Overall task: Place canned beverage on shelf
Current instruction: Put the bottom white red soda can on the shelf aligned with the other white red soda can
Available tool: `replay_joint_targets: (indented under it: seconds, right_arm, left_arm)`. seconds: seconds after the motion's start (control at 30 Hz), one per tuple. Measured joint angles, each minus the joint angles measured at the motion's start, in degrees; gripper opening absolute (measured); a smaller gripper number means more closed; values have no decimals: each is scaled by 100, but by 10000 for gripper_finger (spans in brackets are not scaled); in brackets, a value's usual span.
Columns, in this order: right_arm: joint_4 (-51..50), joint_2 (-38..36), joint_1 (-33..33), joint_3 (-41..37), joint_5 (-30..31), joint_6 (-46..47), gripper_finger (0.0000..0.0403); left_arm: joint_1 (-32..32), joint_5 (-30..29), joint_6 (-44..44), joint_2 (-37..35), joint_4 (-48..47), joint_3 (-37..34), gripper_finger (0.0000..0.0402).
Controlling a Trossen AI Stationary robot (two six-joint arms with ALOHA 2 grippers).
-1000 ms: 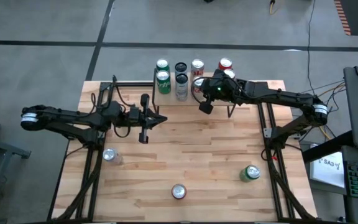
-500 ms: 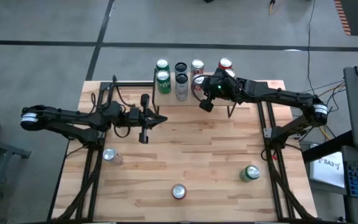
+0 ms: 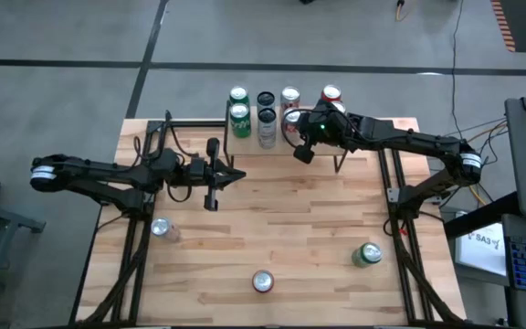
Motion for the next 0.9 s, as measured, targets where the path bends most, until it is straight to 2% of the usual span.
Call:
replay_joint_targets:
  seconds: [0.9]
  right_arm:
    - [267,0,0,-11,2,-125,9]
  left_arm:
    - [0,0,0,0,2,0,0]
